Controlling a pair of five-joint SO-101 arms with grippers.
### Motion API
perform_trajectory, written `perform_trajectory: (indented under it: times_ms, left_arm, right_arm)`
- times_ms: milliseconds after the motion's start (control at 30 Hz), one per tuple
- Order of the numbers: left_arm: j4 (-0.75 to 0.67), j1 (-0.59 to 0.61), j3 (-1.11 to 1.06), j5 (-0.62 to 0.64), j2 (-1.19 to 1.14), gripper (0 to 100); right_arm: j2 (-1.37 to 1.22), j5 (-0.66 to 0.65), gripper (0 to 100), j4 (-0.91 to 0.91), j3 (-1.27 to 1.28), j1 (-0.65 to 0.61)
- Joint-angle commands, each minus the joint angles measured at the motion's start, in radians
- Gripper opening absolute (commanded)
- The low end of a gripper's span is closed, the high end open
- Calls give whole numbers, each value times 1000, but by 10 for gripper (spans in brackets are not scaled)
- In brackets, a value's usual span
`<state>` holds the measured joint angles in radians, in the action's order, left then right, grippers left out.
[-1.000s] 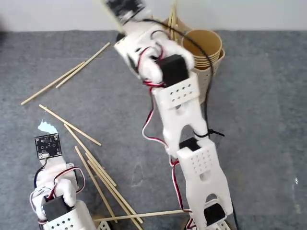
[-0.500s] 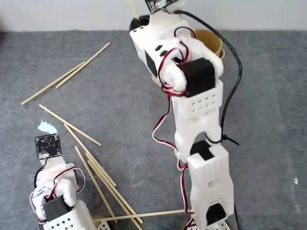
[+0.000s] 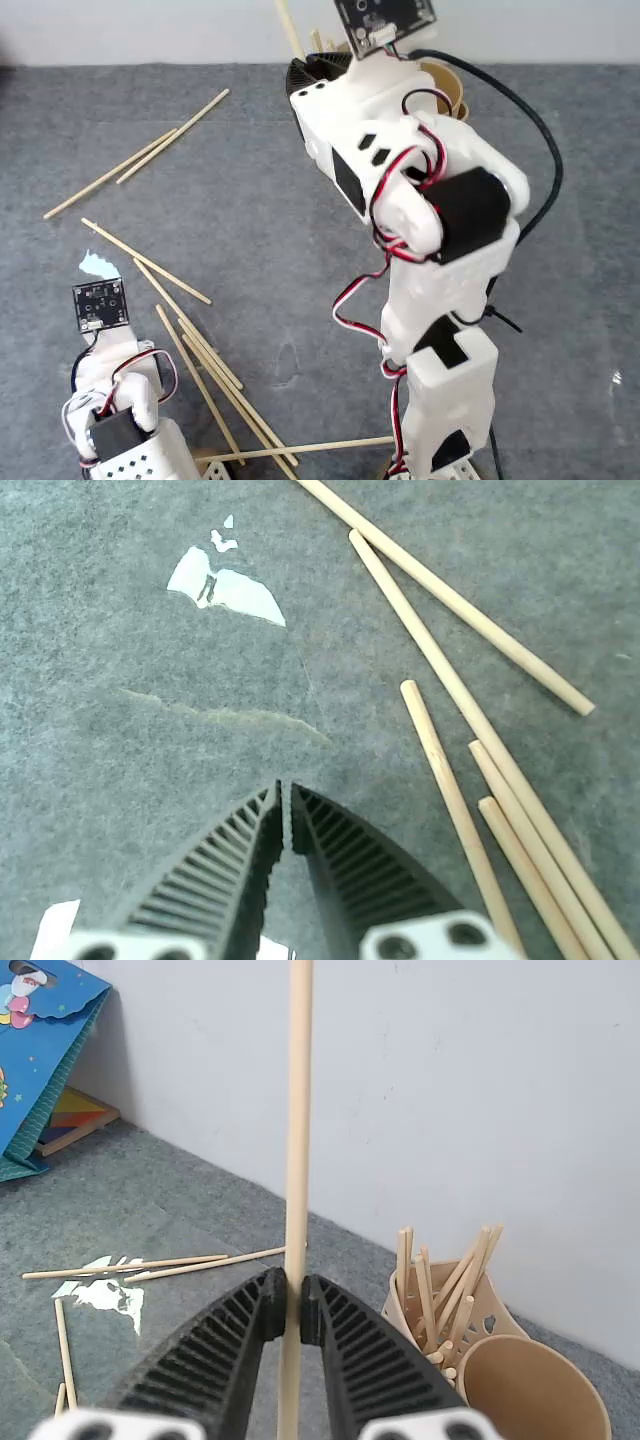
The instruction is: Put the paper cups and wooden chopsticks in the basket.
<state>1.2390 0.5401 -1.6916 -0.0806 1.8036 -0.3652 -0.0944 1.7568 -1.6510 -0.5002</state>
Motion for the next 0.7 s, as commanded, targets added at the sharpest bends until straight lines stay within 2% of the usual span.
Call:
perform_trajectory:
  times_ms: [0, 167, 433, 500, 667]
  left_arm:
    - [3, -5, 8, -3, 17, 14]
    - [3, -5, 8, -3, 17, 14]
    - [3, -5, 8, -3, 17, 14]
    - [3, -5, 8, -3, 17, 14]
    - [3, -5, 8, -3, 17, 14]
  right_arm:
    - [87, 40, 8, 45, -28, -8]
    - [177, 64, 8, 45, 101, -10]
    - [509, 55, 8, 39, 532, -19]
    - [593, 15, 9, 28, 624, -18]
    - [699, 2, 9, -113, 852, 35]
